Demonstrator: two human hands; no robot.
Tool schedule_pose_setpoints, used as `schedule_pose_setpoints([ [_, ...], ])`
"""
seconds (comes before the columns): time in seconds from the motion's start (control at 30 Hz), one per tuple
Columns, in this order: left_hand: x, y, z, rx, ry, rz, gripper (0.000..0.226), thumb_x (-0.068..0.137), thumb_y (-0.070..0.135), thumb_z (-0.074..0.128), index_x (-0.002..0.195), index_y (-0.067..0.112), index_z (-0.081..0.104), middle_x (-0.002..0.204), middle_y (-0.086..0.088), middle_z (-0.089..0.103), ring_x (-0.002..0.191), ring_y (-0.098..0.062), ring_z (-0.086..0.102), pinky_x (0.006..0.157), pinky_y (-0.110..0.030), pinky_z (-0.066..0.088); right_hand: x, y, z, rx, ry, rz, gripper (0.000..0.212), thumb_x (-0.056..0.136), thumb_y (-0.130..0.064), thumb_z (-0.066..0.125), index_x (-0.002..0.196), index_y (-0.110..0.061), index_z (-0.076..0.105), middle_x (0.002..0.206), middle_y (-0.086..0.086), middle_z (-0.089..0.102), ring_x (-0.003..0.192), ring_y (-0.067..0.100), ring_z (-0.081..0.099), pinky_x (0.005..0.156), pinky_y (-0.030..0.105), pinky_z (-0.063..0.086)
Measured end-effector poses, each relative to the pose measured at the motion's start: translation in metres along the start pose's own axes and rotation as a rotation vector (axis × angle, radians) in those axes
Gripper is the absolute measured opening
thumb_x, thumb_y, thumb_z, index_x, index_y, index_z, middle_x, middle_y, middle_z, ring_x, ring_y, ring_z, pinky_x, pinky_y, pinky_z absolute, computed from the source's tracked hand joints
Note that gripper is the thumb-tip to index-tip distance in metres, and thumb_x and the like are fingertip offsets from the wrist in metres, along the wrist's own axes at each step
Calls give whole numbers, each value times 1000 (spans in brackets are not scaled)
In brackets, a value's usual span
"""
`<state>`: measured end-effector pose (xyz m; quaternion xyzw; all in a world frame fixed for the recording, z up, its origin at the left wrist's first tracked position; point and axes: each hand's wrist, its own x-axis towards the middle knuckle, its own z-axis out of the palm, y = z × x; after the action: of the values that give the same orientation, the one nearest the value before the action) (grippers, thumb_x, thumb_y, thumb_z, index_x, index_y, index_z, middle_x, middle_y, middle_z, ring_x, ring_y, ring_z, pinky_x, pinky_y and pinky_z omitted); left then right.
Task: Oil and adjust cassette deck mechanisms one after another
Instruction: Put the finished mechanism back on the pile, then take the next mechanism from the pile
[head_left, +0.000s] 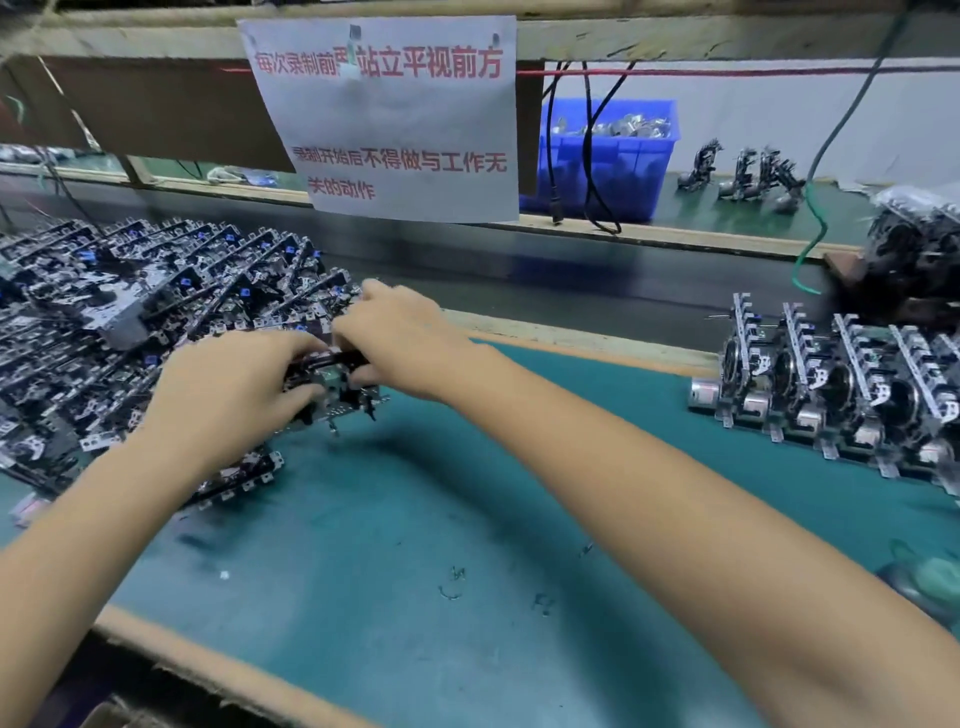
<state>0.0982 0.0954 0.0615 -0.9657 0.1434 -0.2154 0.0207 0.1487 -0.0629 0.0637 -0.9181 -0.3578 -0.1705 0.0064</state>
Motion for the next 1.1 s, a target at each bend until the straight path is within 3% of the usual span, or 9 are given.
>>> schedule_pose_setpoints([
  [0.17,-16,52,-23,-186,74,286,38,63,24,87,98,21,73,79,1,73,64,-23,69,49,-24,38,-91,4,-48,242,-91,220,29,79,-35,72,102,-20,62,100,-1,62,96,20,53,65,31,30],
  [0.27,-29,93,-25,-294,139,451,38,59,20,89,92,21,69,75,8,71,62,-14,67,44,-25,41,-153,2,-65,265,-86,324,25,78,-35,73,97,-22,63,88,-6,51,89,16,47,71,34,39],
  [0.4,-53,156,-19,-360,250,677,16,82,29,61,97,22,61,84,8,69,69,-15,66,41,-31,48,-243,-3,-79,259,-48,455,25,75,-35,76,90,-21,61,82,-12,42,84,13,41,72,31,37],
  [0.5,-69,202,-10,-299,360,851,16,89,18,54,86,16,70,81,3,68,66,-18,63,42,-31,46,-305,-12,-79,121,46,494,28,66,-23,83,78,-15,59,78,-6,52,74,18,47,64,29,34],
  [0.6,-86,236,1,-333,457,940,26,96,12,48,85,16,72,84,1,69,65,-17,62,47,-26,42,-355,-22,-63,-106,168,403,9,80,-15,65,72,-11,62,75,1,57,66,21,46,60,30,40],
  [0.7,-99,251,19,-414,497,1040,17,95,24,55,88,17,69,87,0,69,71,-18,62,55,-26,43,-392,-30,-40,-199,260,347,20,89,-12,56,77,-7,70,77,4,63,66,22,48,61,30,44],
  [0.83,-108,245,43,-564,360,987,43,83,57,62,110,24,56,117,0,63,106,-17,55,96,-31,41,-411,-35,-23,-147,308,311,27,94,-26,55,82,-11,75,78,3,65,70,18,46,62,27,42],
  [1.0,-100,236,46,-878,-195,702,106,55,72,72,143,33,26,153,13,21,140,-8,25,114,-24,19,-411,-35,-26,137,354,439,40,93,-54,47,93,-22,71,93,-5,58,71,10,50,64,20,42],
  [1.1,-98,236,47,-1004,-449,601,121,45,68,81,141,56,8,144,40,16,135,10,23,110,-13,20,-414,-35,-29,292,475,616,34,95,-54,42,99,-26,62,98,-11,50,71,-2,49,61,18,44],
])
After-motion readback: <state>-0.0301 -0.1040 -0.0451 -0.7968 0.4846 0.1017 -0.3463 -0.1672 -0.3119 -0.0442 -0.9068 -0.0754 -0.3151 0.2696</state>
